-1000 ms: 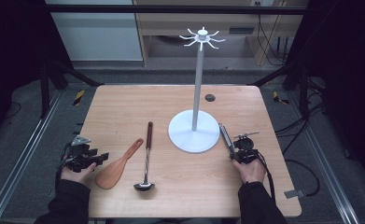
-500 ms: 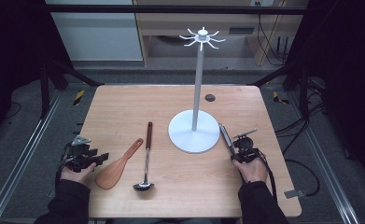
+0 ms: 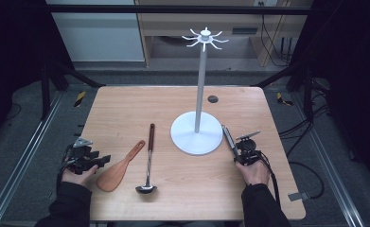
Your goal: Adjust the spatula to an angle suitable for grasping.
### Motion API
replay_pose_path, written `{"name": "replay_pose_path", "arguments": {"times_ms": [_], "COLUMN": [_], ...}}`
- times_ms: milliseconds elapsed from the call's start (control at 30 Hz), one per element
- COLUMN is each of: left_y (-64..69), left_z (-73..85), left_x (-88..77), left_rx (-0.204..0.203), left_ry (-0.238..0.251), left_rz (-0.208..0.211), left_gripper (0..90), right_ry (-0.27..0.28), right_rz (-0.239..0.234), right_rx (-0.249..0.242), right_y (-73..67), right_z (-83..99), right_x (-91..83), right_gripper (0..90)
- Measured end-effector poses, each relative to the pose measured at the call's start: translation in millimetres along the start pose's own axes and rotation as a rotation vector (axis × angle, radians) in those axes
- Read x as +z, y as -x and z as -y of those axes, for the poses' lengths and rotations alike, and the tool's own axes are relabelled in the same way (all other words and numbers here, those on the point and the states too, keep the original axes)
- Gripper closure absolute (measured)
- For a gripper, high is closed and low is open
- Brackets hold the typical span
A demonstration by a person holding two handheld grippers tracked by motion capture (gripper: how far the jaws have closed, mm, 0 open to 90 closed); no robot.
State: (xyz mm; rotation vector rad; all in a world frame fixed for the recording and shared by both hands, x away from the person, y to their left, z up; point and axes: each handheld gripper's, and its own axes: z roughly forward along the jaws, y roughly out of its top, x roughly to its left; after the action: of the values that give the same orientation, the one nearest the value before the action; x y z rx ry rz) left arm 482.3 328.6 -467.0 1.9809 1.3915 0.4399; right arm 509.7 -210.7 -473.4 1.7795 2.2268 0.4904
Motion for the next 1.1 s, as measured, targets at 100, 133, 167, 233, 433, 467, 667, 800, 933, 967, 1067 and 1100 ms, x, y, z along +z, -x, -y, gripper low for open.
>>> {"name": "replay_pose_path", "arguments": {"times_ms": [100, 133, 167, 233, 433, 467, 667, 800, 933, 967, 1067, 1100], "left_y": [-0.1, -0.2, -0.3, -0.5, -0.5, -0.6, -0.9, -0.9, -0.8, -0.8, -0.7, -0.8], "left_z": [0.0, 0.0, 0.0, 0.0, -0.1, -0.1, -0.3, -0.3, -0.3, -0.3, -0.3, -0.3], "left_x": [-0.1, -0.1, 0.0, 0.1, -0.1, -0.2, -0.5, -0.9, -1.1, -1.1, -1.3, -1.3], "left_rx": [0.0, 0.0, -0.001, 0.0, 0.0, 0.0, 0.001, 0.002, 0.001, 0.0, -0.003, -0.003], "left_ry": [0.0, 0.0, 0.0, 0.0, 0.001, 0.001, 0.001, 0.002, 0.004, 0.004, 0.006, 0.006], "left_rz": [0.0, 0.001, 0.001, 0.003, 0.005, 0.004, 0.003, 0.003, 0.003, 0.004, 0.005, 0.005], "left_gripper": [42.7, 42.7, 42.6, 42.7, 42.7, 42.7, 42.7, 42.7, 42.7, 42.7, 42.7, 42.8], "right_ry": [-0.023, -0.026, -0.029, -0.034, -0.02, -0.017, 0.035, 0.056, 0.08, 0.098, 0.116, 0.125], "right_rz": [0.007, 0.009, 0.005, -0.004, -0.006, -0.011, -0.01, -0.02, -0.019, -0.021, -0.031, -0.032], "right_rx": [0.005, 0.003, 0.009, 0.017, 0.024, 0.032, 0.038, 0.044, 0.029, 0.029, 0.025, 0.022], "right_y": [-0.9, -0.9, -0.8, 0.8, 4.8, 5.3, 8.7, 8.5, 8.0, 7.1, 6.8, 6.8], "right_z": [-3.1, -3.6, -3.8, -3.8, -3.2, -3.2, -3.2, -2.4, -2.3, -2.1, -1.8, -1.8], "right_x": [0.0, 0.1, 0.0, -0.5, -6.5, -8.5, -21.5, -28.8, -34.6, -38.6, -44.3, -46.0], "right_gripper": [74.8, 74.9, 75.0, 75.1, 75.2, 75.2, 75.3, 75.4, 75.4, 75.4, 75.4, 75.5]}}
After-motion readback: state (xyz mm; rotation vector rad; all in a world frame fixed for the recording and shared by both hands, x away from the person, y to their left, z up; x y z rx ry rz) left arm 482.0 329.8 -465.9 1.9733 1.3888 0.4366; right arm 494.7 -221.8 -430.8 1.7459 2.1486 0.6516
